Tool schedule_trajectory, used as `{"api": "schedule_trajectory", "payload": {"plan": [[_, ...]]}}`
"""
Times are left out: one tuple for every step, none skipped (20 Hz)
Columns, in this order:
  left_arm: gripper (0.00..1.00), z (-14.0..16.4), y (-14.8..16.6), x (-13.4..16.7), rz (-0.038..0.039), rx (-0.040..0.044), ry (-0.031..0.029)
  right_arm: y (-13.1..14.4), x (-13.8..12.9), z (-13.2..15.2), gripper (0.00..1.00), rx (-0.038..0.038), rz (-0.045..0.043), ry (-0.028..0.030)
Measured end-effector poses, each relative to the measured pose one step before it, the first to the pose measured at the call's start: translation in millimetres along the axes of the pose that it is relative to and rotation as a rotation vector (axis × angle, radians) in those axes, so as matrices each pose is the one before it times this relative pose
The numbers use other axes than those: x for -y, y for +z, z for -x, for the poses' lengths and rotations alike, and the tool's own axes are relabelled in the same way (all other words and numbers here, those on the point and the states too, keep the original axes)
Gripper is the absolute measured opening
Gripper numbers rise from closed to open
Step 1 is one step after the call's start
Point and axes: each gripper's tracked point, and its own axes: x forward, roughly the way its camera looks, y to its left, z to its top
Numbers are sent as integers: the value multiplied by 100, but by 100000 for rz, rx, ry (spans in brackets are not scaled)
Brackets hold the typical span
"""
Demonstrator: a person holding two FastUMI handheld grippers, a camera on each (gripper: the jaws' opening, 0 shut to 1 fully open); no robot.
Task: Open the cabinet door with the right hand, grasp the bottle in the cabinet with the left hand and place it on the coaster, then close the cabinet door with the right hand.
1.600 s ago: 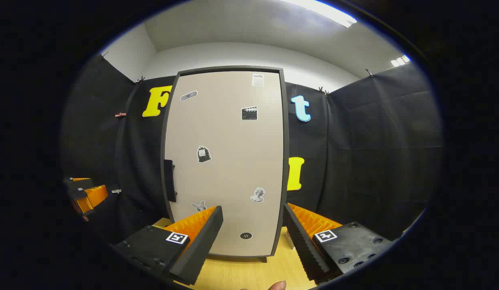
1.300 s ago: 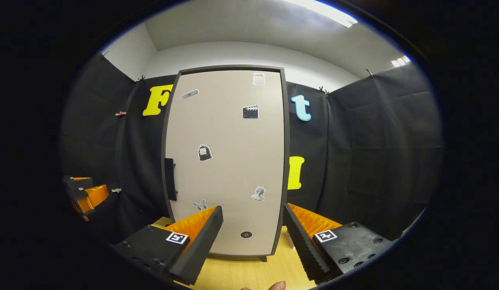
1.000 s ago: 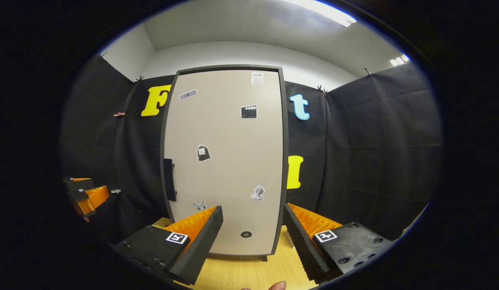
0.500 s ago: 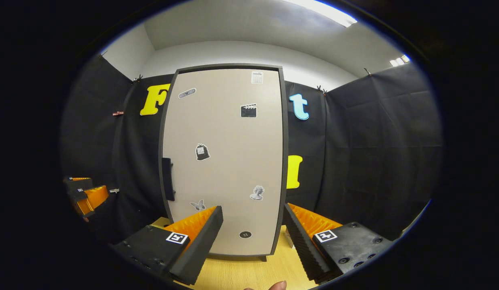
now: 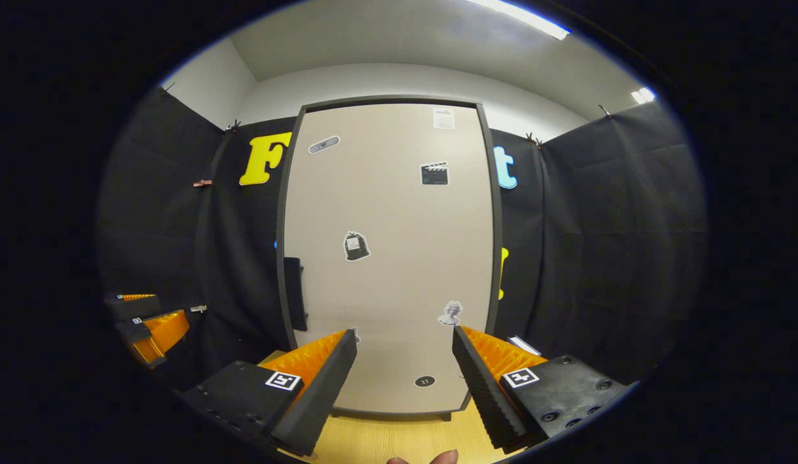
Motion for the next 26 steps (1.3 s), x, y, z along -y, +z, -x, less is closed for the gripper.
{"api": "schedule_trajectory", "payload": {"plan": [[95, -1, -53, -62, -255, -44, 280, 160, -1058, -649, 97, 541, -233, 1394], [95, -35, 18, 12, -350, -57, 363, 13, -911, -733, 97, 671, -219, 1226], [95, 69, 83, -22, -314, -1, 468, 60, -962, -589, 97, 298, 36, 1155], [95, 107, 92, -26, 130, -35, 641, 160, -975, -818, 97, 397, 297, 1352], [95, 56, 99, 59, 650, -162, 288, 285, -971, -756, 97, 672, 72, 1321], [95, -61, -105, -19, 828, -113, 58, 124, -935, -821, 97, 629, 62, 986], [95, 72, 16, -55, 460, 13, 207, 28, -966, -774, 97, 581, -184, 1235], [95, -17, -34, -63, 57, -123, 438, -61, -880, -864, 97, 157, -354, 986], [95, -19, -3, -20, -395, -191, 427, -88, -709, -843, 97, -192, -375, 842], [94, 88, 68, -38, -394, -206, 727, -337, -721, -890, 97, -490, -527, 854], [95, -82, 22, -78, -23, -381, 525, -542, -837, -837, 97, -1129, -545, 1192], [95, -89, -159, 47, 524, -598, 403, -470, -797, -874, 97, -993, -286, 1239], [95, -12, -112, 7, 841, -591, 125, -393, -629, -894, 97, -401, 443, 809], [95, -59, -284, -26, 773, -554, 355, -398, -524, -824, 97, -358, 811, 312], [95, -111, -285, -20, 465, -765, 359, -451, -577, -760, 97, -657, 568, 376], [95, -45, -168, -120, 126, -761, 673, -388, -498, -745, 97, -548, 294, 131], [95, 10, 36, -82, -372, -512, 748, -301, -429, -731, 97, -579, 163, 365], [95, 8, 43, -88, -689, -488, 900, -282, -513, -676, 97, -278, 133, 720], [95, 89, 268, 5, -453, -281, 216, -274, 33, -481, 96, -508, 458, -1022], [94, 478, 486, 66, -364, 242, 219, -128, -252, -438, 80, -12, -392, -37], [95, 103, 376, 23, -278, 600, 208, -12, -257, -453, 78, 481, -479, -415], [95, 18, -11, -48, -187, 388, 218, 20, -315, -478, 75, 364, -479, 438], [95, -137, 9, -70, -45, 43, 287, -61, 404, -313, 75, -45, 472, -3097], [95, -158, -14, -77, -139, 27, 503, -111, -276, -786, 53, 537, -895, -440], [94, 124, 102, -33, -100, 82, 527, -1, 278, 44, 46, -442, -618, -1876], [94, 54, 31, -30, 173, -198, 425, -793, 16, -502, 45, -3193, -1417, -1133]]}}
